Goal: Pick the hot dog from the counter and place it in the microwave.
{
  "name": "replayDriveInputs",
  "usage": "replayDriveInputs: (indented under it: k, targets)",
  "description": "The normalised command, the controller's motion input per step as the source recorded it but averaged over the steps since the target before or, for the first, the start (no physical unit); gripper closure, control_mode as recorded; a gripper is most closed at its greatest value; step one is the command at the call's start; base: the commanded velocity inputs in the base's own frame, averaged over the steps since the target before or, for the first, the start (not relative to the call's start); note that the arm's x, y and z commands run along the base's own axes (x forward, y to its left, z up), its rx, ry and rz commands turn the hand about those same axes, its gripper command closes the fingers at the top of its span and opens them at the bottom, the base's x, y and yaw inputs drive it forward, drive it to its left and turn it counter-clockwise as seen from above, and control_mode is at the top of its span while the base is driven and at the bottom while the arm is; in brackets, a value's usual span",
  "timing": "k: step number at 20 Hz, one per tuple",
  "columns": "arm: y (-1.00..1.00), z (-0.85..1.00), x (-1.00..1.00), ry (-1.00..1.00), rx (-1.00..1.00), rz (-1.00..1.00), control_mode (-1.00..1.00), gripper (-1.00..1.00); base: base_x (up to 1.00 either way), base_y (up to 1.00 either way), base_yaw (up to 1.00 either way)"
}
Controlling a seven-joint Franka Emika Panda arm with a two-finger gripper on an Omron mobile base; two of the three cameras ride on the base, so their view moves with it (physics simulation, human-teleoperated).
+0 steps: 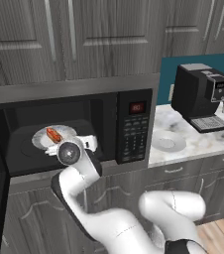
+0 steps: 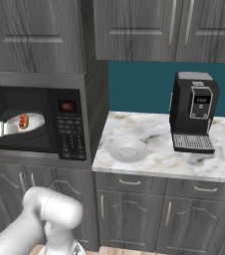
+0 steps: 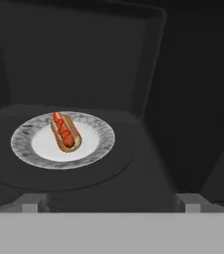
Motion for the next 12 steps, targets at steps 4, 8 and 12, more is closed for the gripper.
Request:
replayDriveInputs:
  k: [4, 8, 12]
  targets:
    - [-0.72, 1.0, -1.0, 0.29, 0.26, -0.23, -1.0, -1.0, 0.0, 0.0, 0.0]
    - [-0.97, 1.0, -1.0, 0.32, 0.21, -0.15, -1.0, -1.0, 0.0, 0.0, 0.0]
    - [-1.0, 0.72, -1.0, 0.11, 0.05, -0.01, -1.0, -1.0, 0.0, 0.0, 0.0]
